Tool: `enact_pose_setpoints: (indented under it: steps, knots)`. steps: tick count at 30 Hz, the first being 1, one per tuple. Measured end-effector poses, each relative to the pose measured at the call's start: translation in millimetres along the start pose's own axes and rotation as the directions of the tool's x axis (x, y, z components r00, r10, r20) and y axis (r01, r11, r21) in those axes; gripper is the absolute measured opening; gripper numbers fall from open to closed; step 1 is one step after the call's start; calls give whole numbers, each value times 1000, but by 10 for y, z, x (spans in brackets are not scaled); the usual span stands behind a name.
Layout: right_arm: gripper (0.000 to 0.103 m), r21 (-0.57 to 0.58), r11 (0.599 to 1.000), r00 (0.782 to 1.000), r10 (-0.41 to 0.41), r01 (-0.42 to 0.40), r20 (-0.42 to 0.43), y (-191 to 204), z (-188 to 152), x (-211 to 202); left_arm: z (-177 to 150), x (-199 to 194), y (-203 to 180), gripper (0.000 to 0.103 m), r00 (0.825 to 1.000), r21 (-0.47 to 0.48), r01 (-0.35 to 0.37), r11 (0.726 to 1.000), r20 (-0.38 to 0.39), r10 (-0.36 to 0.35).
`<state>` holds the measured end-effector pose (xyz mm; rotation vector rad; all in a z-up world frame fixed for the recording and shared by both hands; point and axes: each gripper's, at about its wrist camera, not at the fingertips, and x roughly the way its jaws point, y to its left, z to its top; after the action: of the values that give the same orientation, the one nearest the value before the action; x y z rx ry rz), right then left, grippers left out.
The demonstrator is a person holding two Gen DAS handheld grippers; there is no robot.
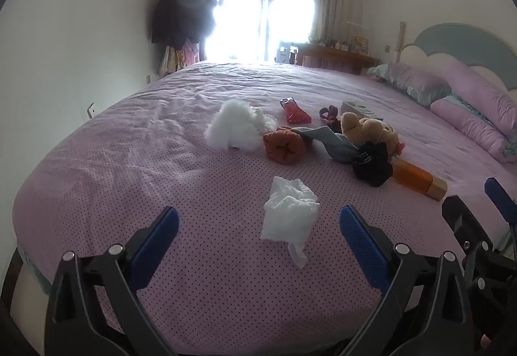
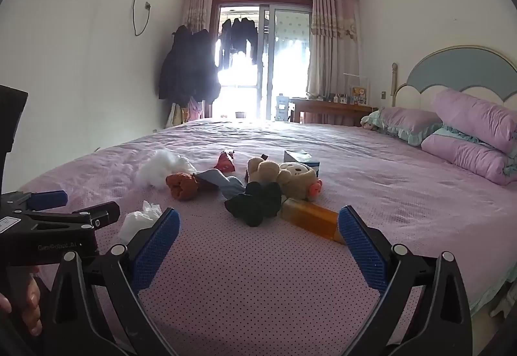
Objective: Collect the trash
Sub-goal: 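Move the left tool toward the white tissue on the bed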
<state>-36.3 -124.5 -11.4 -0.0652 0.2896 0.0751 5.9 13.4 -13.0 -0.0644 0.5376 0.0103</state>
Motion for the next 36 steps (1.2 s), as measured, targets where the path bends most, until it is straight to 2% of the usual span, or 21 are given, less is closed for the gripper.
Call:
enact_pose_setpoints:
  steps: [9, 23, 36]
  knots:
    - [95, 42, 997, 997, -62, 64, -46, -111, 87, 101, -1, -82, -36, 99, 999, 24, 17, 1000, 48, -18]
    - [95, 33, 998, 996, -51, 53, -78, -139, 16, 133, -31, 7, -60, 99, 1000, 17, 21, 1000, 6, -21]
    - [95, 33, 998, 993, -43, 47, -109, -162, -34, 217, -28, 88, -105, 99, 1000, 32, 10, 999, 6, -10]
